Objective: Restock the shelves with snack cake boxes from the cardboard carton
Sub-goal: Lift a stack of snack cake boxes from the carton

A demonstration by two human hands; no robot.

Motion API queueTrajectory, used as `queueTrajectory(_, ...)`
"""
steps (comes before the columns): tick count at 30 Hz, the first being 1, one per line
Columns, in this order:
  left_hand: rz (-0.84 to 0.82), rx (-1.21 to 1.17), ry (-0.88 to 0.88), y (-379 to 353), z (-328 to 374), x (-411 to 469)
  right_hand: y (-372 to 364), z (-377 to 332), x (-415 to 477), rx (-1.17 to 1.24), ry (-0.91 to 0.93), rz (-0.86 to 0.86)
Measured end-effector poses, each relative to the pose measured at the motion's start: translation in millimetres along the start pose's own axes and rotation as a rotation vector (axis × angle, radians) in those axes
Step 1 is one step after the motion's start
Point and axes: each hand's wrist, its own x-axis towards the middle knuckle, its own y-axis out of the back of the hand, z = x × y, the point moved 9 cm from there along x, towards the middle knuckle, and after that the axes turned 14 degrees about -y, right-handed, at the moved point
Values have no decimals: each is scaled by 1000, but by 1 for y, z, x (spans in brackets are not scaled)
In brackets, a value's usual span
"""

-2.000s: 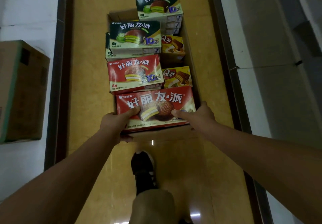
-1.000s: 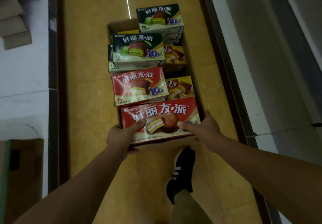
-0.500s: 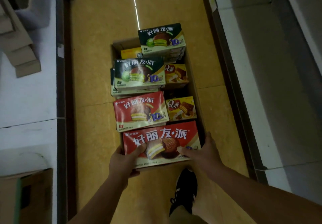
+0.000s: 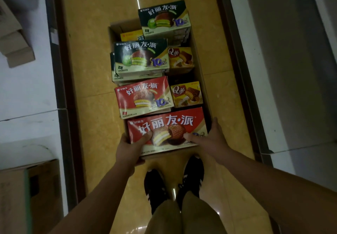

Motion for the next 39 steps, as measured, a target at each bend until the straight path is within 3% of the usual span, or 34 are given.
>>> queueTrajectory(5,-1,225,-93,12,12,3,2,-7,-10,-185,-39,42)
queueTrajectory(7,30,453,-191,19,31,6,2,-14,-15,-398,-32,126)
queueTrajectory(10,82,751,-388,16,67,-3,-1,-37,-31,-572,134,261)
queueTrajectory(12,70,680,-447,9,78,-8,-6,-48,-38,-540,211,268)
queueTrajectory(17,78,446,-357,9,61,-6,-8,-43,-22,-271,146,132)
queueTrajectory(23,39,209,-240,-1,35,-6,-14,-35,-4,-137,129,-65)
queueTrajectory(39,-195,-210,6,-24,30,11,-22,-34,7,202,-184,-286)
